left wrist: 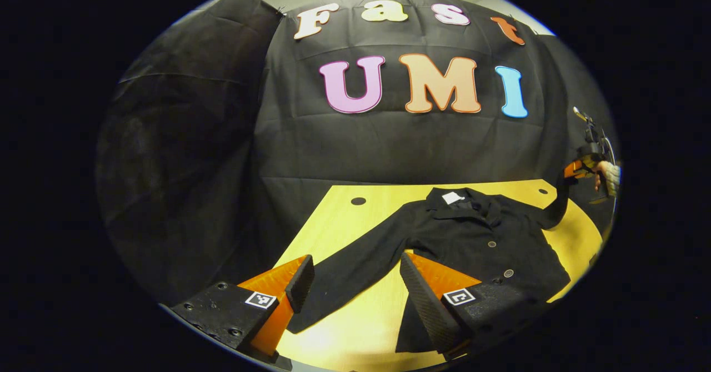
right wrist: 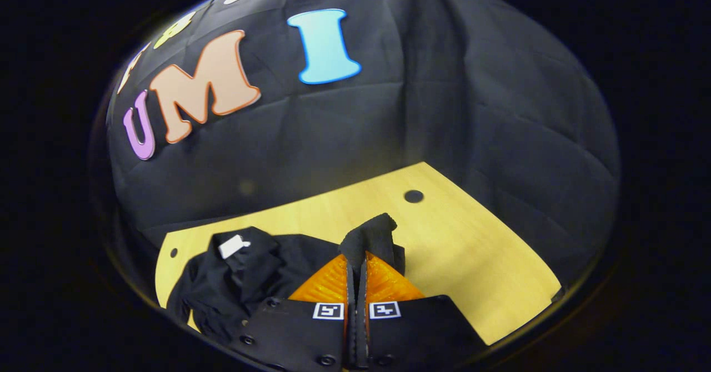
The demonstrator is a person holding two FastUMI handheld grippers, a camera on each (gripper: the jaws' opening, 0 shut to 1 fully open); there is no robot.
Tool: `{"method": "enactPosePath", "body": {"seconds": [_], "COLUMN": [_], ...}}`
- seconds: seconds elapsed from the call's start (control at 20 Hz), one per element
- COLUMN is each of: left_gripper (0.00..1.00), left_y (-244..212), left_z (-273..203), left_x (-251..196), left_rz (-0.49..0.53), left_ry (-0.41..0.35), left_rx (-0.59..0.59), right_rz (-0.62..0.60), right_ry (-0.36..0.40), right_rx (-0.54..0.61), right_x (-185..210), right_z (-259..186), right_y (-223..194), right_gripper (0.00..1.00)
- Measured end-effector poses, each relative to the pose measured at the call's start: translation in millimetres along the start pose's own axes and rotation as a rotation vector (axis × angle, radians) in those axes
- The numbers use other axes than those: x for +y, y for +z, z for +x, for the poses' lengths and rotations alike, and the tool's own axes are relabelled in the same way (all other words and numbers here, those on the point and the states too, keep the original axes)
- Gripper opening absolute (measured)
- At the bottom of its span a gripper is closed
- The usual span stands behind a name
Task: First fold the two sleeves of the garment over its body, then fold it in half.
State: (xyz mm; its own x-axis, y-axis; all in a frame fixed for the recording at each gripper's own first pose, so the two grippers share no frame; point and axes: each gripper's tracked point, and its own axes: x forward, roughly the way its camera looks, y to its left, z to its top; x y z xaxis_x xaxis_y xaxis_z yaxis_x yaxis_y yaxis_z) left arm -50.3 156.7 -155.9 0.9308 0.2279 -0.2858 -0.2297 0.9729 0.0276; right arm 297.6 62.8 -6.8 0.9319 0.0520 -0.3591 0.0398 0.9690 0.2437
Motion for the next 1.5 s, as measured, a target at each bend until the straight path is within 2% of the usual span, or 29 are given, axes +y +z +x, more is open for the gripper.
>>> {"method": "enactPosePath", "body": {"seconds": [0.15,0.4,0.6,1.05,1.2,1.5], "left_gripper": [0.93,0.93,0.94,0.94,0.94,0.94], "left_y": [-6,-12,-25,-36,-49,-63], "left_z": [7,13,12,5,3,5], "left_x": [12,27,42,77,84,90], "left_rz": [-0.02,-0.035,-0.054,-0.058,-0.077,-0.082], "left_ry": [0.012,0.034,0.046,0.093,0.104,0.103], "left_rx": [0.016,0.028,0.047,0.071,0.115,0.157], "right_rz": [-0.011,-0.057,-0.128,-0.314,-0.368,-0.492], "right_ry": [0.066,0.125,0.196,0.36,0.384,0.42], "right_rx": [-0.037,-0.069,-0.078,-0.042,0.008,0.116], "right_x": [54,124,187,323,344,360], "right_z": [-2,3,5,15,25,41], "right_y": [18,35,32,-31,-66,-139], "right_gripper": [0.01,0.02,0.02,0.02,0.02,0.02]}}
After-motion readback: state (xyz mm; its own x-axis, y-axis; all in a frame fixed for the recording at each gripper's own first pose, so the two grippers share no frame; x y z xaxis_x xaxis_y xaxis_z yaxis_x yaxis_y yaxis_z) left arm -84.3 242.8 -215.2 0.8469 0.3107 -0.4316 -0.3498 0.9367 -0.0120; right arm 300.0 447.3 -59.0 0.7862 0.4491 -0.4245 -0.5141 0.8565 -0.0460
